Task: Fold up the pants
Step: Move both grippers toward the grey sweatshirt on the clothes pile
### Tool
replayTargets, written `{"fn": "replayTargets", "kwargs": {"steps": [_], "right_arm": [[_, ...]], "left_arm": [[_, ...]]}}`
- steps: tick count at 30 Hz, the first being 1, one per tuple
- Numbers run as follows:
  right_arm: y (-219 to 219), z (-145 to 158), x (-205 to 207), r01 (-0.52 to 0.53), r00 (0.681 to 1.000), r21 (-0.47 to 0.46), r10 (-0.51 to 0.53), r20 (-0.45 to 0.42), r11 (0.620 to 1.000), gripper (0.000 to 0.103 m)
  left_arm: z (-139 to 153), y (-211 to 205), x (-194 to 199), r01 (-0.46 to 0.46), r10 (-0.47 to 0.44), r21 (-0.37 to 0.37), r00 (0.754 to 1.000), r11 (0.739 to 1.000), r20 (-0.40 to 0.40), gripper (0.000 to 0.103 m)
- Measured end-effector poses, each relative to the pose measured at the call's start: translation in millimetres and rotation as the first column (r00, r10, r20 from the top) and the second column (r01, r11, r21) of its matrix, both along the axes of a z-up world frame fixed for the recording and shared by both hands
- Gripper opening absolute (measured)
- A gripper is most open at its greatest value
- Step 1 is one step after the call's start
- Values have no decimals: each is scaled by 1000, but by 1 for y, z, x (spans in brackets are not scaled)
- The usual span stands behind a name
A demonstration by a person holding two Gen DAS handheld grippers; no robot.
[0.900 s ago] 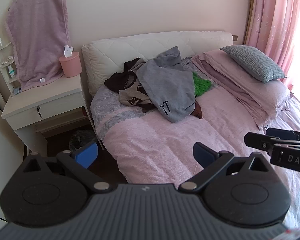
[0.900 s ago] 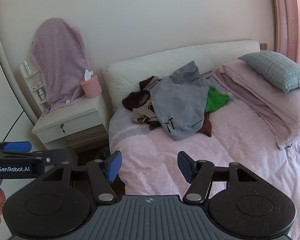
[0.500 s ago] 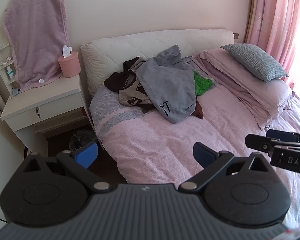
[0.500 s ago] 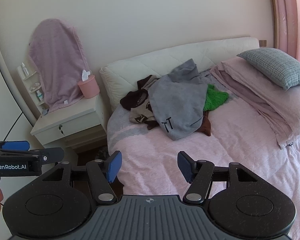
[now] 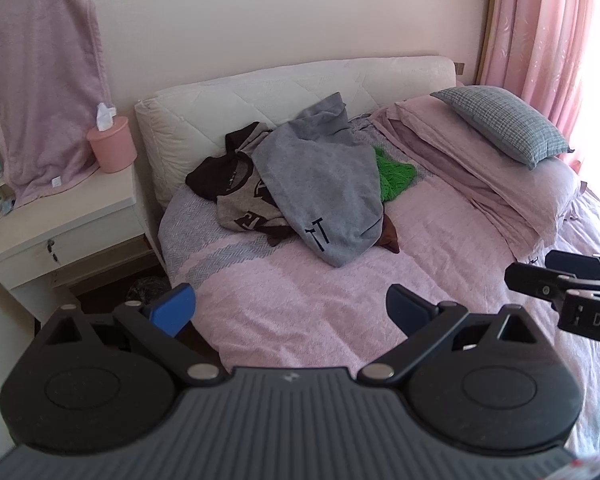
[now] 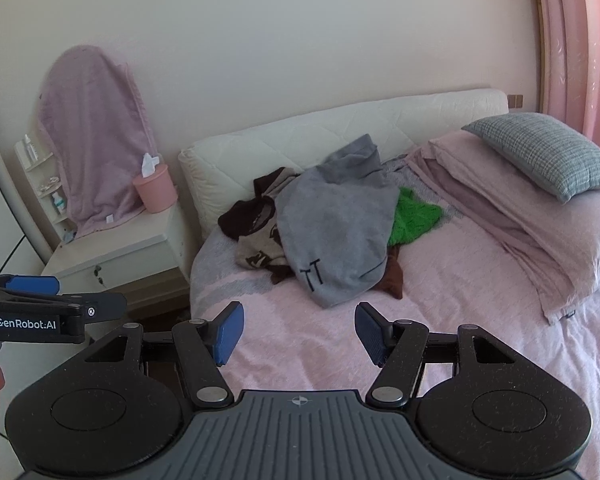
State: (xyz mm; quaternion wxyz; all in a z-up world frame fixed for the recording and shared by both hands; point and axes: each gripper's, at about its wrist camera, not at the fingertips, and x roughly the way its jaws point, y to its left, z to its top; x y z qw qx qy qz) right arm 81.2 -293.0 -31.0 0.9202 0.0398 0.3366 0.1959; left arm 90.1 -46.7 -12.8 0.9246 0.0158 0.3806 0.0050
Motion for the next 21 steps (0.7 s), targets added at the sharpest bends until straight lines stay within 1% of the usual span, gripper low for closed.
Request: {"fn": "replayTargets", "kwargs": {"steps": [4, 7, 12, 16, 21], "right_arm": [[1, -8, 27, 24, 1000, 4, -24, -9, 1000, 59], [6, -19, 53, 49, 998, 7, -49, -30, 999, 59], [22, -38, 106, 86, 993, 28, -83, -88, 996, 59], [41, -52, 150, 98, 989, 29, -94, -114, 995, 59], [60, -73, 205, 135, 978, 41, -127, -167, 990, 59]], "left_arm": [[-11, 3, 41, 38, -39, -7, 999, 999, -18, 100], [-24, 9, 78, 68, -69, -22, 997, 997, -47, 100], [-47, 26, 141, 98, -100, -31, 991, 995, -91, 100], [-64, 45, 191, 113, -118, -44, 985, 993, -127, 99], [-83, 70, 250, 124, -132, -59, 979, 991, -153, 98]]}}
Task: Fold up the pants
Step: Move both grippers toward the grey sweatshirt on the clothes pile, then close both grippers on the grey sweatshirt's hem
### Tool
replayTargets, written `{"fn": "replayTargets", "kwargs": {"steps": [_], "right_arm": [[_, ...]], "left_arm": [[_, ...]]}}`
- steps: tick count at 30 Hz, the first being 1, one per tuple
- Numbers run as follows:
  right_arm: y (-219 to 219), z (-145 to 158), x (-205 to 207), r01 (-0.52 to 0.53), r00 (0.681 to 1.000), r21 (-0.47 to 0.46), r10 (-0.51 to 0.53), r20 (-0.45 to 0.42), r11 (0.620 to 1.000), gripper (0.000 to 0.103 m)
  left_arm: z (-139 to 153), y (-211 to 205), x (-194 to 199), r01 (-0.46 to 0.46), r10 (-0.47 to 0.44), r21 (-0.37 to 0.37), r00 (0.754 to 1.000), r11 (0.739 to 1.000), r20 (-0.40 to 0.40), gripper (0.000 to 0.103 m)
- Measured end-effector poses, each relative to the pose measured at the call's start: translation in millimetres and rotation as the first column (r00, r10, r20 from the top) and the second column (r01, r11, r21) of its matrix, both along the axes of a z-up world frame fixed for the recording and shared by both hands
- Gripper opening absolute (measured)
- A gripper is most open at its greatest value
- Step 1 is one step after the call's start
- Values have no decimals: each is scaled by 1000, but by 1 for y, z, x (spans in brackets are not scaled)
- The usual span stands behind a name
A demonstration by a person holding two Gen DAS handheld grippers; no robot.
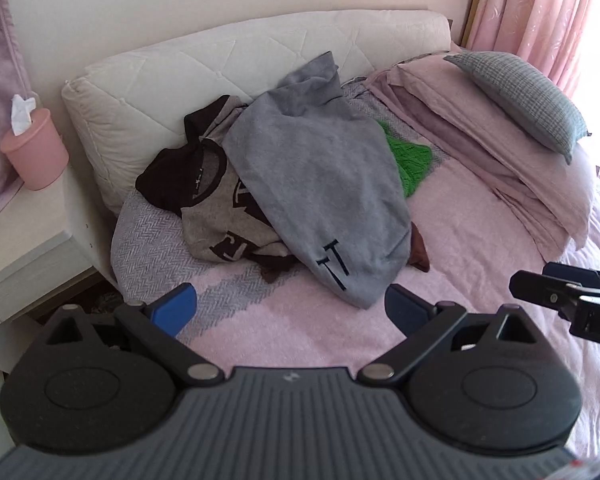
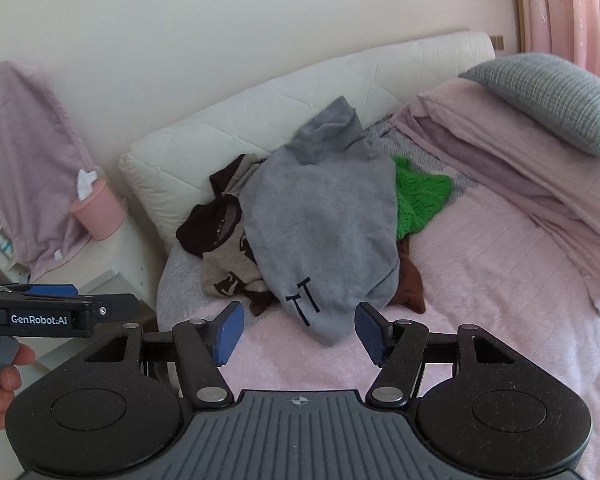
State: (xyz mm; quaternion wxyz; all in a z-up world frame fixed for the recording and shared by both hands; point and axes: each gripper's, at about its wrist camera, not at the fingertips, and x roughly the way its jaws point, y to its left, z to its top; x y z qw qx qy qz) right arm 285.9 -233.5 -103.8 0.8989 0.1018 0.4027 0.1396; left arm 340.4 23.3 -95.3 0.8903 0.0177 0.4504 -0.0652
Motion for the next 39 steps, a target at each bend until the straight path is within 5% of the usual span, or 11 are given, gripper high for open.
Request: {"fn": "replayTargets", "kwargs": {"steps": [12, 26, 35, 39], "right_arm": [[21, -71, 115, 101, 993, -17, -102, -57, 995, 59], [7, -174, 232, 213, 968, -29, -215, -127, 977, 59], [-17, -223, 284, 290, 946, 6, -286, -153, 957, 59], [-26, -232, 296, 319, 937, 20, -312, -159, 948, 59]], "left_arm": [[-78, 38, 134, -6, 3, -50, 997, 999, -75, 88], [-189, 34, 281, -6, -15, -160, 992, 987, -128, 81], [-241, 40, 337, -51, 18, -233, 990, 971, -140, 80], [-244, 39, 348, -51, 4, -303, 988, 952, -155, 64]]}}
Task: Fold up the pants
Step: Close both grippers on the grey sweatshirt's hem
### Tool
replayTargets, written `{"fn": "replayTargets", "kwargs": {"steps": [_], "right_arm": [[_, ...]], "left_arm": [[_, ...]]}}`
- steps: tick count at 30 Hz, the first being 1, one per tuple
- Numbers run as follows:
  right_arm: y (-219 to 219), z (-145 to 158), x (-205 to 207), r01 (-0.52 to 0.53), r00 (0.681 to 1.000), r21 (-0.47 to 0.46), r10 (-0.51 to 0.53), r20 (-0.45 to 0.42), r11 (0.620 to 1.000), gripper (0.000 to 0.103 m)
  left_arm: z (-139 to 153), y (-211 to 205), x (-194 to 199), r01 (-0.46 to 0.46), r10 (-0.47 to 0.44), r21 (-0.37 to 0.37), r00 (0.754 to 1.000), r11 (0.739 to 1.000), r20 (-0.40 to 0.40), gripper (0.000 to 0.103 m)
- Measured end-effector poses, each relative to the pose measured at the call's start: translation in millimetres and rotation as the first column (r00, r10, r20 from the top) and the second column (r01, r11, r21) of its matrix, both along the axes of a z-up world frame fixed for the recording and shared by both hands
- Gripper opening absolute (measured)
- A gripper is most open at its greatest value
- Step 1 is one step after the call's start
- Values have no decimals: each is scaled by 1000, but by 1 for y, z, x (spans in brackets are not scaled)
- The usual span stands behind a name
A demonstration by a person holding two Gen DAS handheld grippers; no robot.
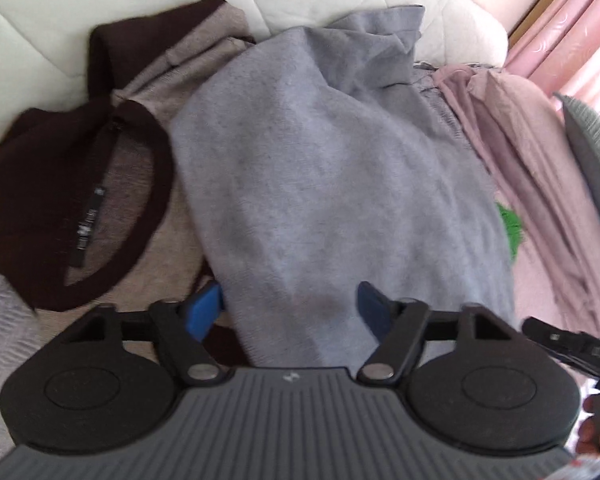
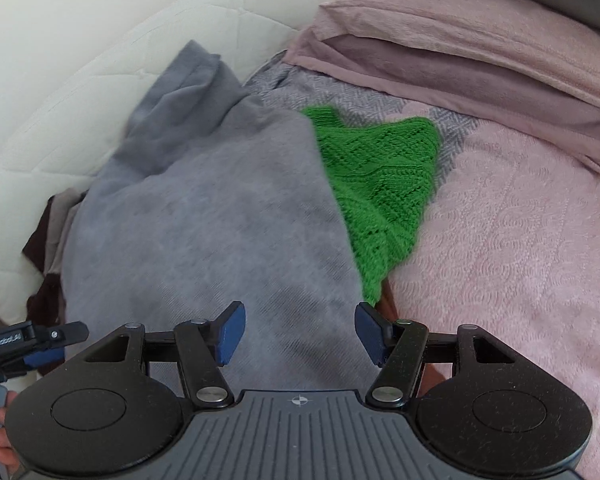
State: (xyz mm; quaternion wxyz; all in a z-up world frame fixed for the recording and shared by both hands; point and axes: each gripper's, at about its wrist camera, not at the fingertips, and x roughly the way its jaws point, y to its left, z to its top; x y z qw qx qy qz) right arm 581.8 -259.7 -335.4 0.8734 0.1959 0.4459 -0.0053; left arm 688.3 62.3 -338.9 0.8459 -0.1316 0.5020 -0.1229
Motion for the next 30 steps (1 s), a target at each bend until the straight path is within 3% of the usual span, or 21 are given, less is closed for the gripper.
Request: {"fn": "replayTargets", "kwargs": {"steps": [2, 3, 6, 9, 12, 13, 15, 16, 19, 20, 21, 22, 24, 25, 27, 30], "right_arm": [[-5, -2, 4, 11, 1000, 14, -11, 6, 1000, 59], [-7, -3, 5, 14, 1000, 27, -14, 10, 1000, 59], [-12, -8, 9, 11, 1000, 77, -12, 20, 997, 59], [-11, -15, 10, -8, 1000, 109, 6, 13, 994, 59], [-7, -23, 11, -6, 1000, 80, 6, -2, 997, 59], [-7, -23, 11, 1, 1000, 68, -2, 1, 998, 59], [-10, -24, 11, 37, 999, 36, -38, 10, 999, 59], [-14, -25, 12, 56, 998, 25, -57, 8, 998, 59], [-29, -34, 13, 83, 997, 96, -83, 4, 992, 58], [-31, -37, 13, 74, 997, 133, -74, -2, 988, 56], [-31, -39, 13, 56, 998, 161, -57, 2, 985, 48], [-28, -37, 12, 37, 999, 148, -40, 15, 988, 44], [-20, -31, 11, 4, 1000, 78, -5, 12, 997, 20], [-18, -28, 9, -11, 1000, 86, 10, 13, 996, 14], [-18, -25, 3, -21, 1000, 148, 19, 14, 989, 13], [-16, -29, 1, -24, 1000, 124, 24, 0, 992, 16]], "left_arm": [[6, -3, -1, 24, -24, -27, 999, 999, 30, 59], [9, -5, -1, 41, -40, -41, 998, 998, 43, 49], [19, -8, -3, 69, -59, -121, 995, 990, 83, 47], [12, -19, 4, 94, -90, -56, 993, 994, 78, 47], [2, -20, 16, 53, -52, -55, 998, 997, 29, 45], [3, -19, 17, 41, -39, -63, 999, 997, 25, 42], [11, -20, 17, 51, -47, -81, 997, 995, 54, 15], [16, -22, 16, 71, -66, -62, 995, 996, 74, 10], [22, -28, 12, 113, -114, 12, 987, 994, 111, 10], [22, -28, 11, 119, -120, 20, 986, 993, 114, 10], [21, -28, 11, 117, -119, 22, 987, 993, 109, 10], [21, -29, 11, 107, -108, 18, 989, 994, 98, 10], [25, -28, 12, 94, -92, -14, 992, 996, 87, 9], [30, -28, 9, 94, -91, -28, 990, 995, 107, 9], [44, -29, 3, 105, -95, -57, 982, 993, 164, 8], [48, -29, 1, 117, -104, -65, 979, 991, 174, 9]]}}
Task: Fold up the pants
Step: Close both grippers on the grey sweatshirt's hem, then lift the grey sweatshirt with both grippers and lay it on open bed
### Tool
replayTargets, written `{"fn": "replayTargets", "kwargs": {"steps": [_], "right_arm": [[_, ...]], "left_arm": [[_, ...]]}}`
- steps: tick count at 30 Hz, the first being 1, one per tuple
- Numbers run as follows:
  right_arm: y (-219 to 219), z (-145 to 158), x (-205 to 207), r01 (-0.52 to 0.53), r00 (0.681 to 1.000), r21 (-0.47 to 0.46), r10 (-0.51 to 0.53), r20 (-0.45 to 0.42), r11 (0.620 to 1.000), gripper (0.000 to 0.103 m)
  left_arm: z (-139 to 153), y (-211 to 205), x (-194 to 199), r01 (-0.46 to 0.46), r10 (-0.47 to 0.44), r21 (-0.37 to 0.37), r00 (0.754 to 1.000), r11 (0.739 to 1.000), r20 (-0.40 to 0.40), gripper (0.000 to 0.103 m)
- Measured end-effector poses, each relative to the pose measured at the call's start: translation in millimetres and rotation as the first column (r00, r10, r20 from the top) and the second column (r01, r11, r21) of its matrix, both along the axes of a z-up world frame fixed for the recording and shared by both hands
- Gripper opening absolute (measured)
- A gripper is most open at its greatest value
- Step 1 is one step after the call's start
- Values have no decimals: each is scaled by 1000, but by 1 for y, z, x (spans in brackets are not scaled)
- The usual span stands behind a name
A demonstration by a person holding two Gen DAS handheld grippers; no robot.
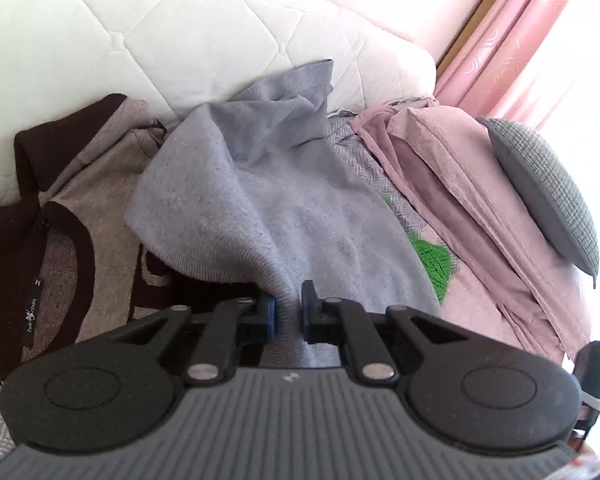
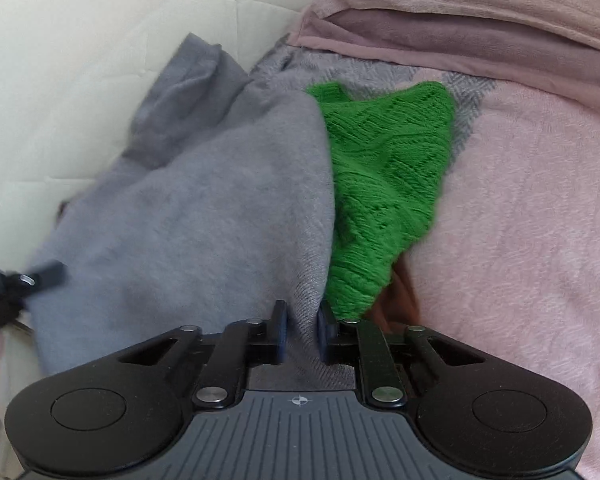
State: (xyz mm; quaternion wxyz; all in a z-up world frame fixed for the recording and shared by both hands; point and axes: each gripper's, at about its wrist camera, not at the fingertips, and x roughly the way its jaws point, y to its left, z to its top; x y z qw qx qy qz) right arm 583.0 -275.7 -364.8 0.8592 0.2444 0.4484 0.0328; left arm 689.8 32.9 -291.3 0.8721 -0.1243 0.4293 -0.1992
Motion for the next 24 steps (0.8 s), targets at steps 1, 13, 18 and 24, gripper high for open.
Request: {"fn": "replayTargets", "kwargs": {"steps": [1, 13, 18, 24], "right_arm": [[-4, -5, 2, 7, 1000, 14, -7, -9, 1000, 16], [-19, 57, -26, 72, 962, 269, -138, 236, 960, 0], [-25, 129, -56, 34, 894, 301, -164, 416, 953, 0], [-44, 216, -126, 34, 788, 299, -209, 580, 954, 0]], "left_arm": [[-4, 0, 2, -3, 3, 10, 1000, 1000, -17, 9], [67, -19, -15, 52, -66, 86, 985, 995, 160, 6], [137, -37, -36, 120, -130, 53, 949, 991, 288, 6], [218, -75, -82, 244, -229, 23, 870, 970, 436, 6]]}}
